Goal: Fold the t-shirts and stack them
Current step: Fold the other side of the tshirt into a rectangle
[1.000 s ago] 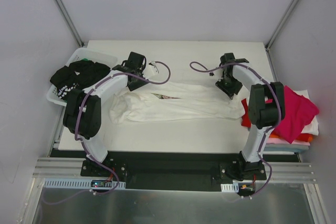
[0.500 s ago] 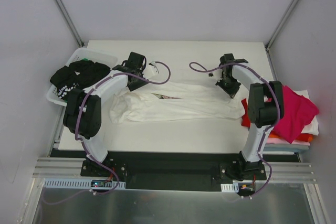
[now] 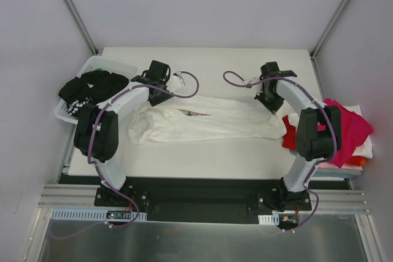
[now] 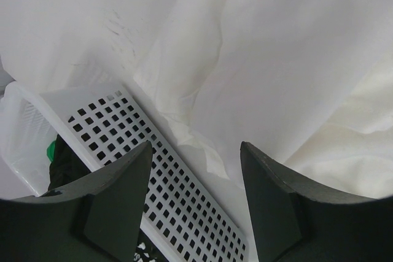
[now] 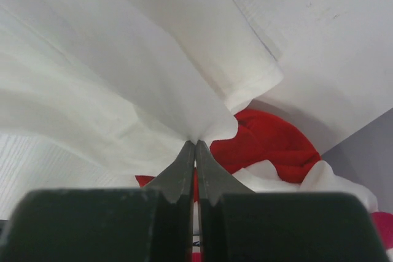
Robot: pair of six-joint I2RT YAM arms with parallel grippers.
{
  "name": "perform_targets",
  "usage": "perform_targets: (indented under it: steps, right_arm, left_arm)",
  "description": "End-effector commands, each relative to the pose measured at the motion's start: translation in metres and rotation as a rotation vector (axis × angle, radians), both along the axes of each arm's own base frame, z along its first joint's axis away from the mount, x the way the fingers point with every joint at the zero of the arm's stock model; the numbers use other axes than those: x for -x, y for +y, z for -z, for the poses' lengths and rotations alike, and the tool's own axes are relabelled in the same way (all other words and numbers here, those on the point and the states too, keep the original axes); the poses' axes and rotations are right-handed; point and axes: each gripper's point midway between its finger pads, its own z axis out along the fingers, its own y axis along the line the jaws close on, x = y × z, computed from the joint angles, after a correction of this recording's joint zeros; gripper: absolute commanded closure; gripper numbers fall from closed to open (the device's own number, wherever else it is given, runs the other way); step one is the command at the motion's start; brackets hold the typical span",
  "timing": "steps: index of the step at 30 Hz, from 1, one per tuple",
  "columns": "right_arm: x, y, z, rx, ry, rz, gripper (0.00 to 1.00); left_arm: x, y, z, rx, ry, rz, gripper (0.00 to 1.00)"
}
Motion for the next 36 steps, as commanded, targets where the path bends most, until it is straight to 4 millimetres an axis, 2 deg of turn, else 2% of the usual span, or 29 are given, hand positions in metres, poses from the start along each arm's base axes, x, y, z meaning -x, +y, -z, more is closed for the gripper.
perform_targets:
  steps: [1, 7, 17, 22, 25, 30, 36]
  right_arm:
    - [0.023, 0.009, -0.021, -0.019, -0.022, -0.009, 0.99]
    - [0.041, 0.018, -0.02, -0.013, 0.002, -0.022, 0.99]
    - [0.064, 0.02, 0.001, 0.019, 0.058, -0.036, 0.99]
    - [0.077, 0.022, 0.01, 0.026, 0.089, -0.032, 0.99]
    - [0.081, 0.021, 0.013, 0.023, 0.1, -0.019, 0.99]
    - [0.087, 0.023, 0.016, 0.029, 0.11, -0.01, 0.99]
    - [0.088, 0.026, 0.015, 0.032, 0.093, -0.003, 0.99]
  left_arm:
    - [-0.015, 0.002, -0.019, 0.021, -0.049, -0.025, 0.41]
    - [-0.03, -0.007, -0.022, 0.076, -0.057, -0.05, 0.39]
    - [-0.048, -0.014, -0.006, 0.103, -0.036, -0.1, 0.34]
    - [-0.058, -0.022, -0.012, 0.14, -0.044, -0.111, 0.3]
    - [-0.059, -0.028, -0.015, 0.178, -0.037, -0.12, 0.29]
    - [-0.049, -0.04, -0.012, 0.265, 0.01, -0.146, 0.25]
    - [-0.031, -0.044, 0.01, 0.309, 0.091, -0.198, 0.23]
